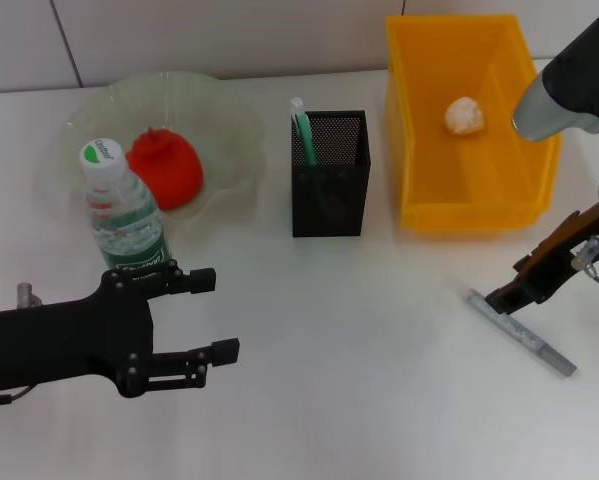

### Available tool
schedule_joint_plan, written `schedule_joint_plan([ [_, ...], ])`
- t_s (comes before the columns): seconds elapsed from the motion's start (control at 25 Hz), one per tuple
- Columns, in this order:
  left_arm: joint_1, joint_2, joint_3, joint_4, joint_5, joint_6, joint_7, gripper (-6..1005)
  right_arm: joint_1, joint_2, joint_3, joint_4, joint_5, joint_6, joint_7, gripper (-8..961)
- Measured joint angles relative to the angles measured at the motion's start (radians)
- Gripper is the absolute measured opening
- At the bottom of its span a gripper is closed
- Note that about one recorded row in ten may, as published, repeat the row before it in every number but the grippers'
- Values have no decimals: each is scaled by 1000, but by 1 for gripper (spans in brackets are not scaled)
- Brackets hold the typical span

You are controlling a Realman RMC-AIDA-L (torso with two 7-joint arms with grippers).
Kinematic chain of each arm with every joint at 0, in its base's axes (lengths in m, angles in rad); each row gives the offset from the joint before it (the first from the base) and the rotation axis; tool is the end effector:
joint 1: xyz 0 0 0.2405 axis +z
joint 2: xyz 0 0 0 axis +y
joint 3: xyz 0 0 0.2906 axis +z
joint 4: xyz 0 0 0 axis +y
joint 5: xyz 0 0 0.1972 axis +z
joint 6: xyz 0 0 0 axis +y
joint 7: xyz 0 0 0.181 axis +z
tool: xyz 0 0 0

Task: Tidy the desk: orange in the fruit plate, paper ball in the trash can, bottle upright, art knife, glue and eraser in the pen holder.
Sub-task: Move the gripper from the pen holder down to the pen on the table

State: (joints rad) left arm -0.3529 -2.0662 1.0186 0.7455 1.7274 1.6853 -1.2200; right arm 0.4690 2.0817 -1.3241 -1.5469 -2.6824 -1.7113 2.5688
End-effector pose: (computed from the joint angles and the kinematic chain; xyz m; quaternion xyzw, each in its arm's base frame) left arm -0.2571 0.2839 -0.0556 -0.9512 -0.1090 -0.2815 0.0639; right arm 0.2562 0.3342 -0.0135 -0.8875 0.3623 -0.2052 0.1975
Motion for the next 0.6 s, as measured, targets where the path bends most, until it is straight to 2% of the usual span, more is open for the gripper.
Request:
schedule_joint_plan([
  [0.32, -2, 1, 0, 1, 0, 1, 1, 810, 16, 0, 62, 64, 3, 12, 13, 556],
  [0.6, -5, 1, 0, 1, 0, -1, 6, 810, 39, -1, 76, 143, 3, 47, 14, 551],
])
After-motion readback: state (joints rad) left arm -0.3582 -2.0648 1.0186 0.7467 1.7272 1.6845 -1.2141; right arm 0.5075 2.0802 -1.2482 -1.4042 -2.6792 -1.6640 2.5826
